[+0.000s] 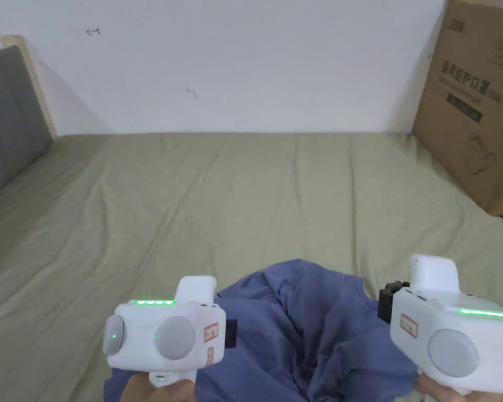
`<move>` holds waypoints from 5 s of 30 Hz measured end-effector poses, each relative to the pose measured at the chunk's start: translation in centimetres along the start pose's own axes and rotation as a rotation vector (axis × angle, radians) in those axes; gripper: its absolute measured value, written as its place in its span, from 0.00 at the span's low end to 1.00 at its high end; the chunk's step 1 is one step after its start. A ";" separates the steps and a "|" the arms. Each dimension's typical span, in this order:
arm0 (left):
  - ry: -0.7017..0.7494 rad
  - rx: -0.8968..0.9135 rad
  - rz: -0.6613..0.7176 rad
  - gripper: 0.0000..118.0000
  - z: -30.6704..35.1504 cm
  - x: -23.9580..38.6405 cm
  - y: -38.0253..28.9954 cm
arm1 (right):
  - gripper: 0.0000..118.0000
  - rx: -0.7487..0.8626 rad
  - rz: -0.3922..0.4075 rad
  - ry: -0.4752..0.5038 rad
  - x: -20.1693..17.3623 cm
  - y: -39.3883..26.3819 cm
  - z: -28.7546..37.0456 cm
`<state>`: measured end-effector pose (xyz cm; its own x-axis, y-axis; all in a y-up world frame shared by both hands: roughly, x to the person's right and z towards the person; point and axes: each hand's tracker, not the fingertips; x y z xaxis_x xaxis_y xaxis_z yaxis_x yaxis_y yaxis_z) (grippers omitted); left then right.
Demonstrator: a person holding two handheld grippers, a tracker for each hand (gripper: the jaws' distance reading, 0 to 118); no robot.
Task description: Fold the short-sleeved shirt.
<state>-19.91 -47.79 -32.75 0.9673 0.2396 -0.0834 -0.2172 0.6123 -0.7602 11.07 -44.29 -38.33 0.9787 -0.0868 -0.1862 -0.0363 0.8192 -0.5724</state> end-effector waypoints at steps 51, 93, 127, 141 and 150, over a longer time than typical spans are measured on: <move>0.276 0.040 0.092 0.03 -3.4 -14.0 8.7 | 0.17 -0.447 0.476 0.152 -8.6 6.9 -29.7; 0.428 0.623 -0.180 0.03 20.3 -3.1 34.7 | 0.01 0.262 -0.069 -0.119 7.2 39.7 5.5; 0.652 0.424 -0.196 0.03 -15.9 -15.5 42.6 | 0.01 -0.036 -0.021 -0.177 0.3 35.9 -33.0; 0.580 0.158 -0.151 0.03 -19.0 -18.3 27.9 | 0.01 -0.263 -0.028 -0.133 4.5 21.7 -34.7; 0.527 0.140 -0.190 0.03 -7.0 -16.6 14.5 | 0.01 -0.309 -0.082 -0.071 5.7 10.5 -19.4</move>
<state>-38.16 -48.16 -46.91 0.9180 -0.2703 -0.2903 -0.0134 0.7103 -0.7038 12.34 -47.20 -60.94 0.9921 -0.0971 -0.0793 -0.0053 0.5991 -0.8007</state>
